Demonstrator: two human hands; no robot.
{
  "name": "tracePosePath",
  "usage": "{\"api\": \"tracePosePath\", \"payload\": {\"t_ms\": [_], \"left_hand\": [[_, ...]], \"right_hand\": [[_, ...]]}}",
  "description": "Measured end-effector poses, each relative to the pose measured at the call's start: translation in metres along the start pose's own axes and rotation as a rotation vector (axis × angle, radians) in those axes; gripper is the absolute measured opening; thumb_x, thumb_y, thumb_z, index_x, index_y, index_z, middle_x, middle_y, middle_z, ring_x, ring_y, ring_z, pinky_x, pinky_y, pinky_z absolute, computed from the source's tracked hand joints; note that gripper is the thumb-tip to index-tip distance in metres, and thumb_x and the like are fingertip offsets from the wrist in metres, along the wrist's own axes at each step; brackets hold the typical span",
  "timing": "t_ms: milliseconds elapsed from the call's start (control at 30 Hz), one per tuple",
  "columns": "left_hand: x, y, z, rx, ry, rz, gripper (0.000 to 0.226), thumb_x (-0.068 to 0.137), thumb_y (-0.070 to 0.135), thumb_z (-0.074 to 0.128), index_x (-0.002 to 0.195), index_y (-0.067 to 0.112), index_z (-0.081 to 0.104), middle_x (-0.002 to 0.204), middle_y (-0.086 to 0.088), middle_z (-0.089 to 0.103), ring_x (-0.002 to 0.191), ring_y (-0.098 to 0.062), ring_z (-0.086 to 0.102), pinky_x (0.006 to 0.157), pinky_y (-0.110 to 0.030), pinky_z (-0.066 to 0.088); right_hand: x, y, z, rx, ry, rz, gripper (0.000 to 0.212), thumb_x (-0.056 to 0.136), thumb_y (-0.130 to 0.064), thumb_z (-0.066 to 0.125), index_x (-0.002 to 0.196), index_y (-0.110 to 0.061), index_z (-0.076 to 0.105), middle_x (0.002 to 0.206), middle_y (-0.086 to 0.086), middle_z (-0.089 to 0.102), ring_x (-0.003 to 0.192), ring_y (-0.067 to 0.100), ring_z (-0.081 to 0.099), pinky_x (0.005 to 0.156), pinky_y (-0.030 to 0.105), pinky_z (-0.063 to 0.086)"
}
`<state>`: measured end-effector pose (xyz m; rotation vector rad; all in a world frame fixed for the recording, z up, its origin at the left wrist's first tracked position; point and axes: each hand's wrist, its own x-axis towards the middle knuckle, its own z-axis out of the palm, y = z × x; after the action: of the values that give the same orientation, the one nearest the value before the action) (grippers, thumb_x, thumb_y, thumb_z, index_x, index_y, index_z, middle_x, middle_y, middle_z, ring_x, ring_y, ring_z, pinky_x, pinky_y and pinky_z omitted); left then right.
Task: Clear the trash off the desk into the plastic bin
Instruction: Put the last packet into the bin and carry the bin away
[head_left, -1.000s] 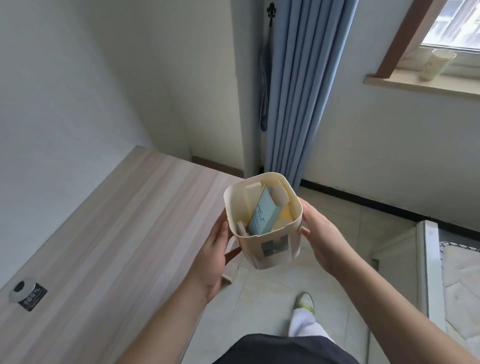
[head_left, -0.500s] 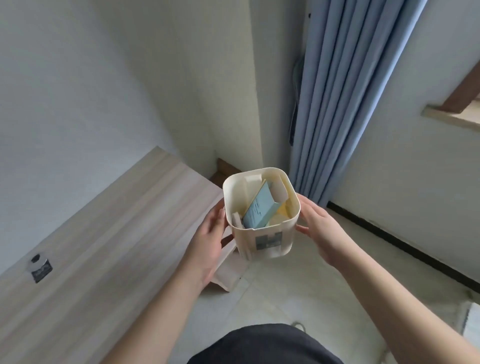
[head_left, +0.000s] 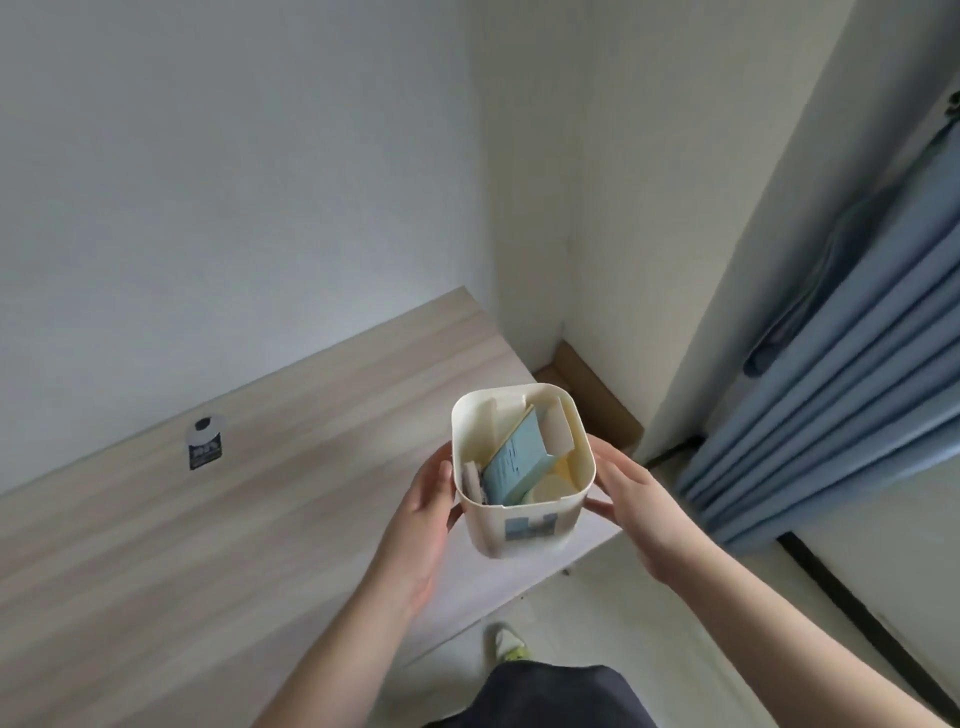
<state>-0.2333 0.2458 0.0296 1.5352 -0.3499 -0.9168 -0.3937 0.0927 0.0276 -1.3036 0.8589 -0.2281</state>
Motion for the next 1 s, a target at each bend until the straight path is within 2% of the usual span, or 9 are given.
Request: {"api": "tracePosePath", "payload": {"t_ms": [167, 300, 400, 467, 567, 667, 800, 900, 1000], "left_hand": [[0.042, 0.010, -0.023, -0.056, 0.029, 0.010, 0.036, 0.107, 0.024, 0.034, 0.129, 0.032, 0.062, 0.127, 0.012, 0.069, 0.120, -0.006, 0.060, 0.102, -0.033, 0.045], [0.071, 0.012, -0.031, -0.067, 0.029, 0.033, 0.036, 0.107, 0.028, 0.034, 0.130, 0.036, 0.061, 0.125, 0.019, 0.068, 0.119, -0.001, 0.059, 0.094, -0.021, 0.049], [0.087, 0.013, -0.032, -0.054, 0.032, 0.040, 0.037, 0.107, 0.031, 0.034, 0.137, 0.034, 0.056, 0.128, 0.017, 0.067, 0.121, -0.002, 0.058, 0.097, -0.023, 0.048], [0.099, 0.013, -0.031, -0.028, 0.050, 0.053, 0.037, 0.104, 0.036, 0.038, 0.136, 0.038, 0.057, 0.127, 0.019, 0.067, 0.120, -0.002, 0.059, 0.093, -0.020, 0.050], [0.118, 0.010, -0.025, -0.012, 0.131, 0.024, 0.035, 0.100, 0.041, 0.043, 0.130, 0.046, 0.060, 0.121, 0.023, 0.069, 0.115, 0.001, 0.061, 0.095, -0.026, 0.049], [0.139, 0.007, -0.017, -0.055, 0.252, -0.024, 0.031, 0.104, 0.030, 0.045, 0.128, 0.037, 0.063, 0.115, 0.017, 0.073, 0.108, -0.004, 0.067, 0.095, -0.032, 0.050], [0.167, 0.011, -0.002, -0.129, 0.354, -0.096, 0.028, 0.103, 0.028, 0.048, 0.125, 0.028, 0.064, 0.119, 0.008, 0.071, 0.104, -0.006, 0.069, 0.082, -0.021, 0.055], [0.190, 0.019, 0.003, -0.154, 0.359, -0.110, 0.030, 0.106, 0.032, 0.038, 0.121, 0.030, 0.063, 0.118, 0.011, 0.071, 0.103, -0.002, 0.067, 0.074, -0.015, 0.054], [0.212, 0.023, 0.000, -0.188, 0.382, -0.144, 0.032, 0.104, 0.041, 0.037, 0.120, 0.032, 0.063, 0.118, 0.011, 0.071, 0.107, -0.001, 0.065, 0.078, -0.019, 0.052]], "right_hand": [[0.049, -0.031, 0.022, -0.062, -0.046, 0.025, 0.037, 0.102, -0.035, 0.032, 0.115, -0.056, 0.060, 0.116, -0.027, 0.065, 0.106, -0.009, 0.059, 0.082, 0.019, 0.050], [0.082, -0.044, 0.031, -0.069, -0.033, 0.009, 0.038, 0.101, -0.032, 0.034, 0.123, -0.052, 0.057, 0.127, -0.023, 0.061, 0.117, -0.001, 0.056, 0.089, 0.025, 0.050], [0.103, -0.044, 0.033, -0.030, -0.013, 0.023, 0.040, 0.102, -0.027, 0.033, 0.126, -0.049, 0.056, 0.131, -0.019, 0.060, 0.122, 0.004, 0.054, 0.096, 0.031, 0.049], [0.118, -0.041, 0.032, -0.019, -0.002, 0.040, 0.038, 0.103, -0.028, 0.034, 0.128, -0.047, 0.056, 0.130, -0.018, 0.061, 0.122, 0.006, 0.054, 0.099, 0.034, 0.048], [0.148, -0.035, 0.025, -0.035, -0.005, 0.060, 0.035, 0.103, -0.031, 0.036, 0.130, -0.043, 0.054, 0.130, -0.015, 0.061, 0.123, 0.010, 0.054, 0.106, 0.039, 0.043], [0.181, -0.032, 0.016, -0.020, -0.036, 0.069, 0.033, 0.100, -0.033, 0.038, 0.125, -0.042, 0.058, 0.120, -0.015, 0.067, 0.116, 0.008, 0.060, 0.102, 0.035, 0.047], [0.226, -0.038, 0.004, 0.067, -0.119, 0.090, 0.030, 0.097, -0.033, 0.045, 0.121, -0.042, 0.061, 0.117, -0.015, 0.069, 0.113, 0.009, 0.062, 0.097, 0.031, 0.048], [0.259, -0.048, 0.002, 0.103, -0.146, 0.108, 0.029, 0.096, -0.037, 0.046, 0.121, -0.040, 0.062, 0.117, -0.015, 0.069, 0.115, 0.010, 0.061, 0.096, 0.030, 0.048], [0.286, -0.060, 0.006, 0.098, -0.214, 0.132, 0.029, 0.099, -0.040, 0.043, 0.117, -0.040, 0.064, 0.117, -0.013, 0.069, 0.116, 0.011, 0.060, 0.093, 0.027, 0.049]]}}
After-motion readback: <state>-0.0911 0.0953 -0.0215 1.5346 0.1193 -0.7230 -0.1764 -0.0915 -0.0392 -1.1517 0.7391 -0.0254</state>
